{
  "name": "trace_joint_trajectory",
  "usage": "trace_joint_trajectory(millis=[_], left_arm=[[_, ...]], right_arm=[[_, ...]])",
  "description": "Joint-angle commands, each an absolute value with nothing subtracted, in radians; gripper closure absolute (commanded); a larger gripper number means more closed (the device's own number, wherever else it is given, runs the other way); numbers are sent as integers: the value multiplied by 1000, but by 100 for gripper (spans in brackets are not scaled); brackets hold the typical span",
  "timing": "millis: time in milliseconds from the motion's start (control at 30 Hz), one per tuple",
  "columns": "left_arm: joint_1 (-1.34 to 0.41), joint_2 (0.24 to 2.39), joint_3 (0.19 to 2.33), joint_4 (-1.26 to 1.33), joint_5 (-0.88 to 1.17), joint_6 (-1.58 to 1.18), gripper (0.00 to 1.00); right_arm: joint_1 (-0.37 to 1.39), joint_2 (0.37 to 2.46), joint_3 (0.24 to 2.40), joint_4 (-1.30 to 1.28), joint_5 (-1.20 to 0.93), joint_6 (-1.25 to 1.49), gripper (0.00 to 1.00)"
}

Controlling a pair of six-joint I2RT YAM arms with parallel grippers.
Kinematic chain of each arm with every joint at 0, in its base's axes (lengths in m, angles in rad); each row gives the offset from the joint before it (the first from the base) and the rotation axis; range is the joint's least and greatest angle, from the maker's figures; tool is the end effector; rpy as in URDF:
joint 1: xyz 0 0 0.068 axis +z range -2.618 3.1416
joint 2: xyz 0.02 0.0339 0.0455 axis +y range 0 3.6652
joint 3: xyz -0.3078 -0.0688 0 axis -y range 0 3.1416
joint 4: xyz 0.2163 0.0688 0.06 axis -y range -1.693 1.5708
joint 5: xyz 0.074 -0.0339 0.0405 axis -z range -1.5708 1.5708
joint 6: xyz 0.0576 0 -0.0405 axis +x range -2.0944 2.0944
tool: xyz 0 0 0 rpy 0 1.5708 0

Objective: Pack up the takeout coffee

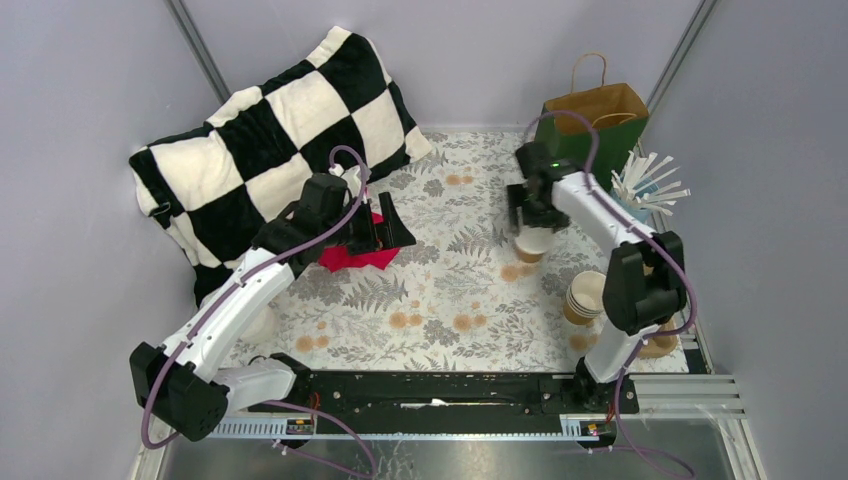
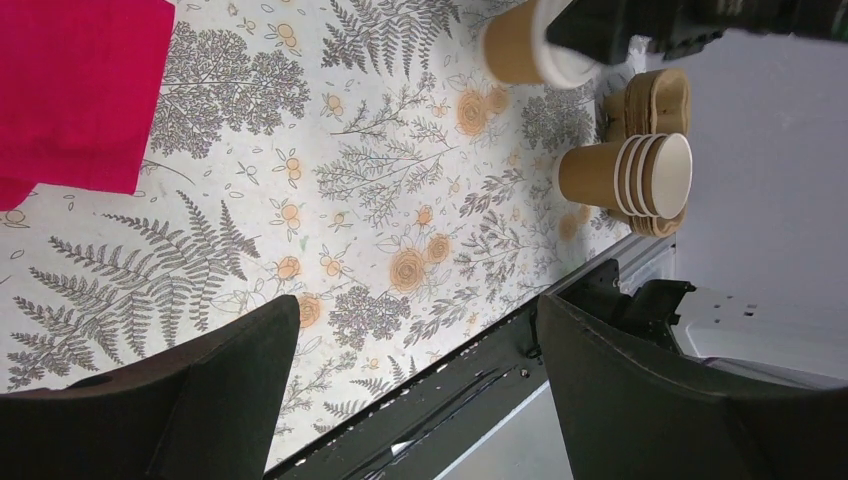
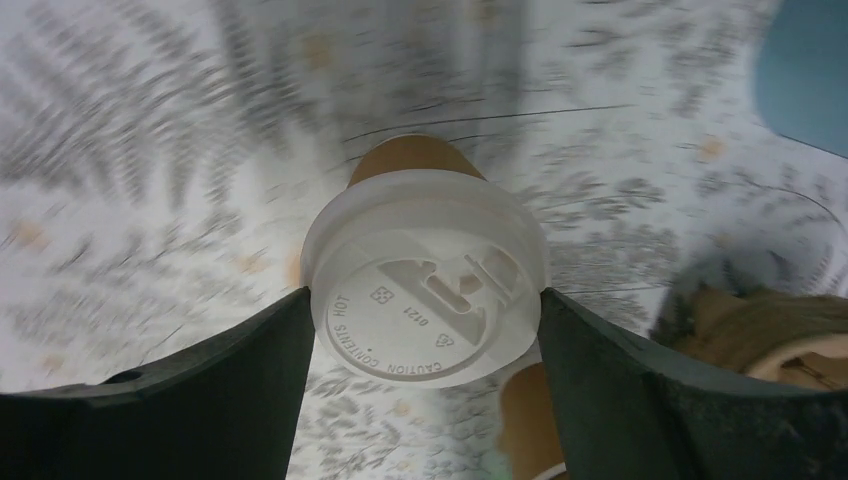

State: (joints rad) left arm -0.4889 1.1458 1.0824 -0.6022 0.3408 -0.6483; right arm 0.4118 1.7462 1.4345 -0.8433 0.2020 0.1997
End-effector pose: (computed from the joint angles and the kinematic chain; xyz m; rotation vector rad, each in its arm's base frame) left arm 0.1796 -0.1173 0.3609 0.0090 2.3834 -0.9663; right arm 0.3260 0.1298 0.2880 -0.2271 2.6755 -0.0890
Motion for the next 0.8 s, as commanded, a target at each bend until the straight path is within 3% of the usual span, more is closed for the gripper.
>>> trace_joint_trajectory(millis=[0, 200, 367, 767], left_arm=[[-486, 1156, 1135, -603, 352, -599, 7], [-485, 1169, 1159, -619, 354, -575, 7], [-485, 1190, 1200, -660, 353, -541, 7], [-483, 1292, 1346, -776, 365, -460, 7]], right_arm=[[234, 1686, 1414, -839, 249, 185, 16], [153, 1674, 1391, -832, 262, 196, 14], [153, 1657, 1420, -856, 251, 204, 1], [153, 1481, 1622, -1035, 237, 243, 0]])
